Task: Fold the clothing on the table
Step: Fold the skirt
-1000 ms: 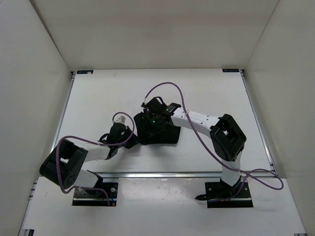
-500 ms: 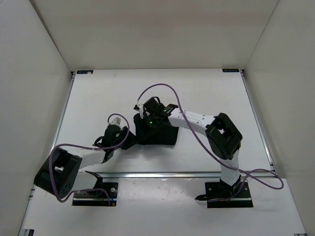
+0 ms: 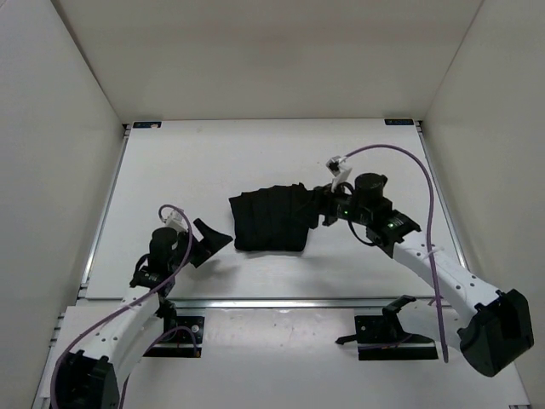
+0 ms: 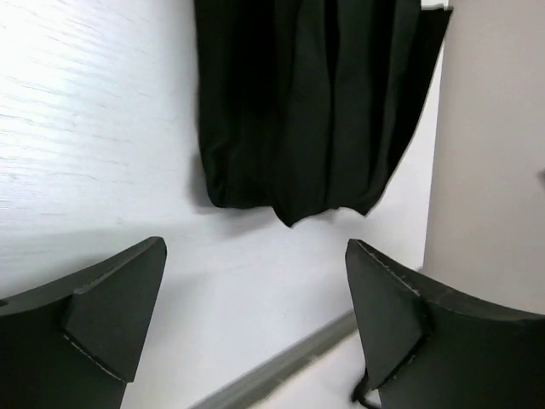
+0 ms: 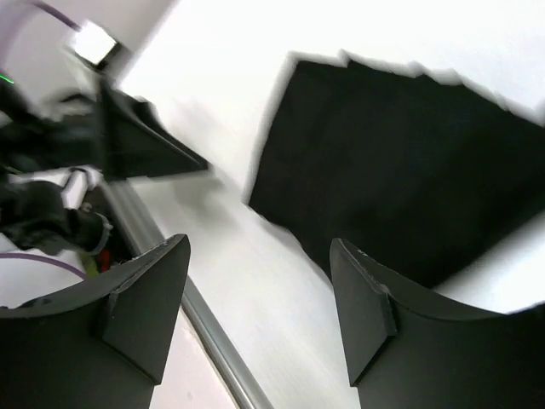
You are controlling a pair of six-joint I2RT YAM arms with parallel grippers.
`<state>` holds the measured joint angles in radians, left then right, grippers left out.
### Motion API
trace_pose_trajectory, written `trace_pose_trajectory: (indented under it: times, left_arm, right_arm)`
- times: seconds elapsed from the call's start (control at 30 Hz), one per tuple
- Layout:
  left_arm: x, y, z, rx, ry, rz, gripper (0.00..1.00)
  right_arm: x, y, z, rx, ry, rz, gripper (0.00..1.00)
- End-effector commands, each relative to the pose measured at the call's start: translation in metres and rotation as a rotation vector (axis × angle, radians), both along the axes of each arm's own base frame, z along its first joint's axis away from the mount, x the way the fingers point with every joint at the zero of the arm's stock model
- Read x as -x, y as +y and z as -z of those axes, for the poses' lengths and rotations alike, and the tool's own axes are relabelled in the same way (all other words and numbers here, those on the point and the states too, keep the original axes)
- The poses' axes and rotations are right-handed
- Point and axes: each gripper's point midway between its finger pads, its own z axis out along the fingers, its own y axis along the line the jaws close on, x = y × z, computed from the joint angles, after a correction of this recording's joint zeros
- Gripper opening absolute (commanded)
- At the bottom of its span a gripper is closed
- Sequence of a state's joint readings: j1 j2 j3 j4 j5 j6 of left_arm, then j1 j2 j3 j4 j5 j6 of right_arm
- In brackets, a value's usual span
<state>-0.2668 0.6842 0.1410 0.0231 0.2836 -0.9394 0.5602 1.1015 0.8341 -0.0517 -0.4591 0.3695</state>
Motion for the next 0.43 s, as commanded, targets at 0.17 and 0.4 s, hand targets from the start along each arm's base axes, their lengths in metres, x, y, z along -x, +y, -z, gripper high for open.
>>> trace_pose_trajectory:
  times: [0.17, 0.4]
  left_arm:
    - [0.030, -0.044, -0.034, -0.040, 0.091, 0.441, 0.99]
    - [0.024, -0.041, -0.027, -0.146, 0.128, 0.426, 0.99]
  right_arm:
    - [0.012, -0.073, 0.057, 0.029, 0.132, 0.138, 0.64]
    - [0.026, -0.092, 0.084, 0.057, 0.186, 0.191, 0.65]
